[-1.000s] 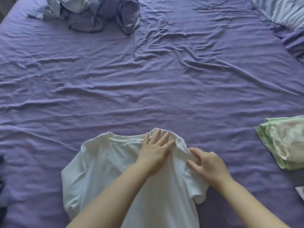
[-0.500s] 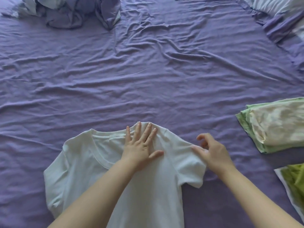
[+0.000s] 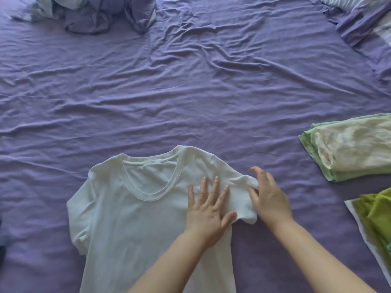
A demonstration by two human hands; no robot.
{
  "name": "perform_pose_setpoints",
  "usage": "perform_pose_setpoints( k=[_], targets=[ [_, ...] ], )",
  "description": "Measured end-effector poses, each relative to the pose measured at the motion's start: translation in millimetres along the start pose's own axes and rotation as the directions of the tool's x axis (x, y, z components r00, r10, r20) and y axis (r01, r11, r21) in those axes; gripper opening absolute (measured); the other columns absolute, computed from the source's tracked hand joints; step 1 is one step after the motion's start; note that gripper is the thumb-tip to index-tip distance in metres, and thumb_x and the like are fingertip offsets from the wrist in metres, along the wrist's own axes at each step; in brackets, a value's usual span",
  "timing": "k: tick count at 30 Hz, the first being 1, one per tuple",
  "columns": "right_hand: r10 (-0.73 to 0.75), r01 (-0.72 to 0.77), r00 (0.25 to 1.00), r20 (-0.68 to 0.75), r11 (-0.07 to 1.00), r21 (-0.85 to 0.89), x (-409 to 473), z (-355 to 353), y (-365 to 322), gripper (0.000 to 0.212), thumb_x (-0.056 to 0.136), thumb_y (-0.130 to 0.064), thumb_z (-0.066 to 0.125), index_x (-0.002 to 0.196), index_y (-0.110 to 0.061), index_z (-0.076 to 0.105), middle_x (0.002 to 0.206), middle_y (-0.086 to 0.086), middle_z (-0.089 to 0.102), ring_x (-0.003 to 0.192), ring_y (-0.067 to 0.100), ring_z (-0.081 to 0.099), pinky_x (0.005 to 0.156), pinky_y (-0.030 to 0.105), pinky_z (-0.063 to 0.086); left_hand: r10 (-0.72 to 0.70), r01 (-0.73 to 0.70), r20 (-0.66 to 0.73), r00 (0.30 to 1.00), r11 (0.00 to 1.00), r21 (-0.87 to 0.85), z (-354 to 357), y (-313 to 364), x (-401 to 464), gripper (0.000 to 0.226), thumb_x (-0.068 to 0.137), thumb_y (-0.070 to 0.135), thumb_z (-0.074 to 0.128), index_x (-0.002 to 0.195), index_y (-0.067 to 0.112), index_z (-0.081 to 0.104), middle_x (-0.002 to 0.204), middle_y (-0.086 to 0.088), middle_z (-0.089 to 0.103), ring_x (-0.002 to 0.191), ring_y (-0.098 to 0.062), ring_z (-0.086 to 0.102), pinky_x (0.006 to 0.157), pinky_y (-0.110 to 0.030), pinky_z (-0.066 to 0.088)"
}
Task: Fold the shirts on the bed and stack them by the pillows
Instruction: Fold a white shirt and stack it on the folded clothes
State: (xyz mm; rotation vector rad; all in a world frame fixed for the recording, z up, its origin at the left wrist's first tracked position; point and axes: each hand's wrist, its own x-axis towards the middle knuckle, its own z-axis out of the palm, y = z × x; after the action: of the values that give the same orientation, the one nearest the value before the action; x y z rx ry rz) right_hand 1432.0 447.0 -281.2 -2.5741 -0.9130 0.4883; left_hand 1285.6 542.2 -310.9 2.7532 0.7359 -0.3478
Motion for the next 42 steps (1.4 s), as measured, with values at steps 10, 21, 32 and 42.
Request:
perform_pose_setpoints(
  k=[10,21,32,42],
  targets=[
    [-0.487,0.500,0.866,0.115,0.847,-0.180,-35,27,-79,0.052,0.050,-0.024,0.091,0.096,-0.013,0.071,0.105,0.009,0.068,0.109,0.034,0.061,0.084,0.052,0.049,-0.182,0.175,0.125,0.975,0.983,0.063,-17,-84,-69,0.066,0.088,0.062,0.004,0.149,0.036,-0.003,0.158,0.002,-0.014,0.143,-0.027,-0.022,0.107,-0.051,-0.024],
    [-0.523,0.644,0.749,0.407,0.719,-0.262,-54,130,-194,0.066,0.082,-0.062,0.050,0.141,-0.036,0.036,0.155,0.007,0.022,0.144,0.033,0.012,0.110,0.058,-0.003,-0.573,0.571,-0.003,0.820,0.818,-0.061,-47,-242,-124,0.060,0.100,0.036,0.028,0.150,0.026,-0.003,0.159,-0.003,-0.007,0.146,-0.022,-0.008,0.116,-0.047,-0.004],
    [-0.506,0.704,0.691,0.517,0.634,-0.320,-25,171,-242,0.072,0.084,-0.073,0.016,0.144,-0.045,-0.012,0.158,-0.003,-0.014,0.141,0.023,-0.026,0.112,0.054,-0.016,-0.545,0.609,0.303,0.782,0.563,-0.558,-80,-303,-111,0.032,0.067,0.046,0.070,0.080,0.019,0.060,0.081,0.003,0.064,0.085,-0.020,0.060,0.083,-0.038,0.047],
    [-0.518,0.635,0.717,0.466,0.761,-0.130,-33,152,-264,0.068,0.073,-0.079,0.004,0.128,-0.056,-0.030,0.157,-0.009,-0.014,0.142,0.014,-0.022,0.116,0.045,-0.009,-0.453,0.290,0.110,0.884,0.348,-0.891,-86,-311,-136,0.021,0.077,0.027,0.075,0.075,0.009,0.064,0.065,0.005,0.053,0.061,-0.012,0.045,0.059,-0.030,0.038]
  ],
)
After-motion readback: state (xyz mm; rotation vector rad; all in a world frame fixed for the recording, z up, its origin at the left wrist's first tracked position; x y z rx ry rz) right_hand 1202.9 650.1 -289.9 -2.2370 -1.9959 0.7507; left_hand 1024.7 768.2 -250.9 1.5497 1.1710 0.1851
